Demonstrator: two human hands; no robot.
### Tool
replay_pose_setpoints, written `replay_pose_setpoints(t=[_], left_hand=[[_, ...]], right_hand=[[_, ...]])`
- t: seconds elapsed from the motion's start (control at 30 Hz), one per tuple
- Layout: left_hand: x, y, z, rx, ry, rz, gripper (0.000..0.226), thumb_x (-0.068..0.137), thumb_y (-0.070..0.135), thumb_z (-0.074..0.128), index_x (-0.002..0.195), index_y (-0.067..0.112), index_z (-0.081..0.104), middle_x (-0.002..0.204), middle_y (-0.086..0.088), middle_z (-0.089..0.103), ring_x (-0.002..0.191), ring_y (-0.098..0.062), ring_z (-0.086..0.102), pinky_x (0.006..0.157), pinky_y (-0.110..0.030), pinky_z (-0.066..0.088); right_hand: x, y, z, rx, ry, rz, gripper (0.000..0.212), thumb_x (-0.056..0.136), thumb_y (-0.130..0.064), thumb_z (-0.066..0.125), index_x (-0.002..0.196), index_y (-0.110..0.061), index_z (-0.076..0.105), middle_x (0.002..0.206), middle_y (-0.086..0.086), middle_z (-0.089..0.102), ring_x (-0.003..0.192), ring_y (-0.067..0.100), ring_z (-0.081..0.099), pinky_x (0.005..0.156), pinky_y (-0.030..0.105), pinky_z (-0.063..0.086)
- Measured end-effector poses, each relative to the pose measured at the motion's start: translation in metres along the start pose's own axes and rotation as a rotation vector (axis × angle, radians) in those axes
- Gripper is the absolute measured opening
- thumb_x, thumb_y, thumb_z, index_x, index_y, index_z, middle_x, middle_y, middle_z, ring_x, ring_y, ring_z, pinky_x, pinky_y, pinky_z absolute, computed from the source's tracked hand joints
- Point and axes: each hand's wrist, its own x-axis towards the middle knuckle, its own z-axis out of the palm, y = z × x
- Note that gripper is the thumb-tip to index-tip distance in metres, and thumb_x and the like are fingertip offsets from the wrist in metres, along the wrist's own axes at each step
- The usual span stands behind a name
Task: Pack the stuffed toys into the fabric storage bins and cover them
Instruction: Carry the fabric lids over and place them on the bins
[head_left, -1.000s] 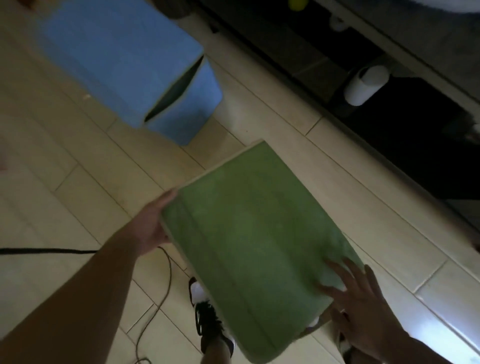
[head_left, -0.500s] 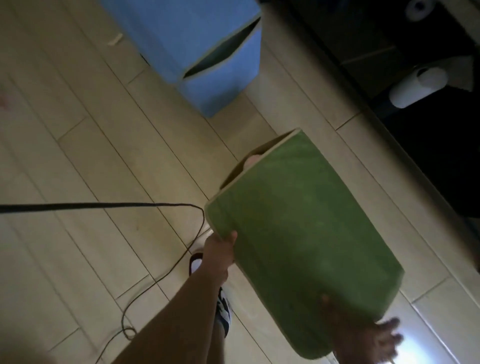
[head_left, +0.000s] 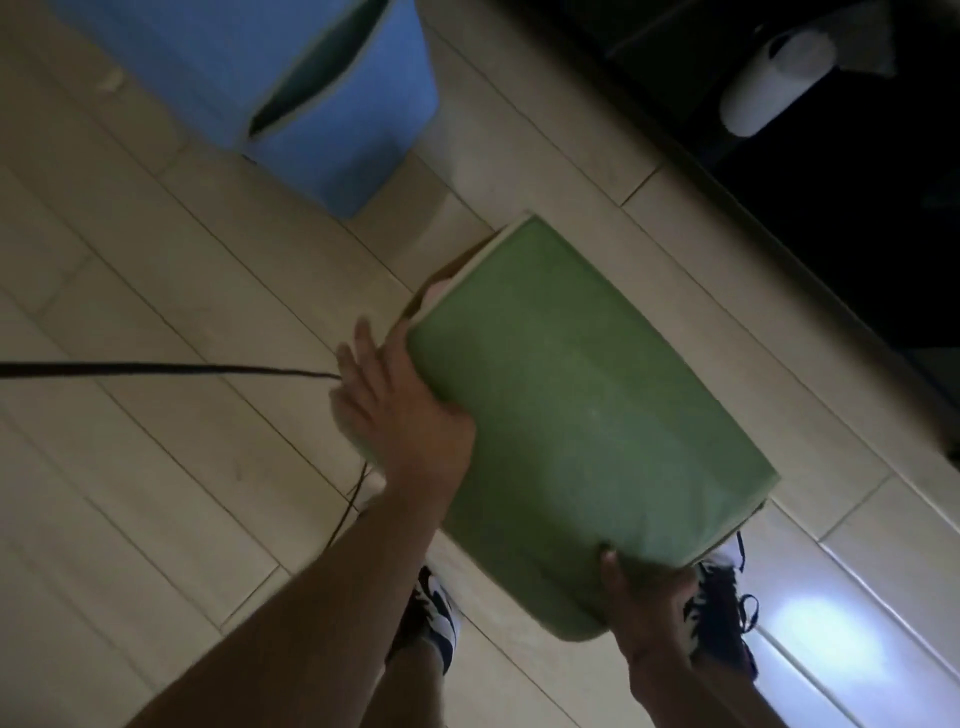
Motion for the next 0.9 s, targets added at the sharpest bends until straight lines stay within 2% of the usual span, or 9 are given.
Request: replay_pose_setpoints(t=[0.03,0.13,0.2,0.3,0.4,0.47,0.53,0.67,0.9], left_hand=[[0.014,0.008,-0.001,0.096,-0.054,0.121,0.085,0.065,0.009,0.053,0.145,0.024,0.030,0.161,-0.004,0.014,0.149,-0.030,0.007,0.120,-0.053,0.001],[0.057,0.020,0.005,0.194,-0.181,0.352,0.071,0.085,0.035,0.047,0.150,0.021,0.022,0.162,-0.003,0.014,0.149,-0.027,0.010,0.118,-0.061,0.008],[0.079,0.020,0.011,0.344,-0.272,0.358,0.090,0.084,0.073,0.040,0.152,0.024,0.010,0.163,-0.003,0.010,0.149,-0.027,0.011,0.117,-0.062,0.008],[0.091,0.008,0.018,0.301,-0.467,0.200,0.116,0.059,0.093,0.047,0.150,0.040,-0.001,0.163,0.001,0.008,0.147,-0.027,0.022,0.114,-0.063,0.020],[0.101,-0.005,0.020,0.010,-0.603,-0.011,0.122,0.047,0.083,0.070,0.148,0.047,0.009,0.152,0.003,0.039,0.128,-0.021,0.051,0.109,-0.046,0.040],[0.106,-0.007,0.020,-0.033,-0.666,-0.062,0.118,0.045,0.078,0.074,0.146,0.043,0.024,0.138,0.006,0.055,0.116,-0.018,0.059,0.104,-0.039,0.046],[0.107,-0.013,0.021,-0.075,-0.679,-0.098,0.113,0.043,0.078,0.075,0.142,0.039,0.035,0.132,0.007,0.059,0.110,-0.016,0.061,0.101,-0.036,0.048],[0.103,-0.033,0.005,-0.153,-0.691,-0.190,0.104,0.050,0.074,0.076,0.140,0.038,0.038,0.126,0.009,0.061,0.106,-0.016,0.063,0.098,-0.038,0.050],[0.057,-0.091,-0.043,-0.380,-0.534,-0.413,0.088,0.051,0.061,0.081,0.128,0.027,0.056,0.113,0.005,0.068,0.101,-0.017,0.066,0.092,-0.033,0.052]], right_hand=[[0.002,0.000,-0.003,0.017,-0.023,-0.006,0.123,0.043,-0.046,0.082,0.141,-0.011,0.018,0.143,0.009,0.035,0.127,0.027,0.040,0.105,0.040,0.035],[0.019,-0.004,-0.016,0.094,-0.088,0.041,0.134,0.022,-0.049,0.083,0.137,-0.023,0.019,0.143,0.005,0.033,0.128,0.033,0.040,0.103,0.057,0.039],[0.036,-0.003,-0.022,0.225,-0.147,0.079,0.136,0.013,-0.040,0.091,0.130,-0.032,0.023,0.140,0.002,0.036,0.125,0.036,0.042,0.095,0.064,0.044],[0.050,-0.008,-0.031,0.430,-0.217,0.098,0.119,0.028,-0.012,0.092,0.131,-0.029,0.035,0.135,0.006,0.049,0.118,0.038,0.050,0.089,0.067,0.045],[0.061,-0.023,-0.039,0.636,-0.354,0.103,0.071,0.067,-0.020,0.079,0.131,-0.029,0.049,0.129,0.010,0.060,0.117,0.039,0.056,0.088,0.070,0.043],[0.069,-0.032,-0.039,0.659,-0.365,0.150,0.057,0.076,-0.032,0.072,0.130,-0.029,0.053,0.124,0.009,0.065,0.111,0.037,0.061,0.082,0.067,0.047],[0.072,-0.042,-0.037,0.630,-0.341,0.147,0.056,0.076,-0.038,0.067,0.129,-0.025,0.055,0.119,0.009,0.067,0.105,0.037,0.063,0.078,0.059,0.052],[0.064,-0.062,-0.032,0.555,-0.347,0.064,0.067,0.068,-0.047,0.075,0.128,-0.024,0.055,0.120,0.011,0.066,0.107,0.038,0.063,0.087,0.064,0.048],[0.051,-0.104,-0.021,0.255,-0.390,-0.128,0.091,0.043,-0.065,0.084,0.122,-0.026,0.060,0.116,0.009,0.068,0.103,0.035,0.067,0.084,0.060,0.052]])
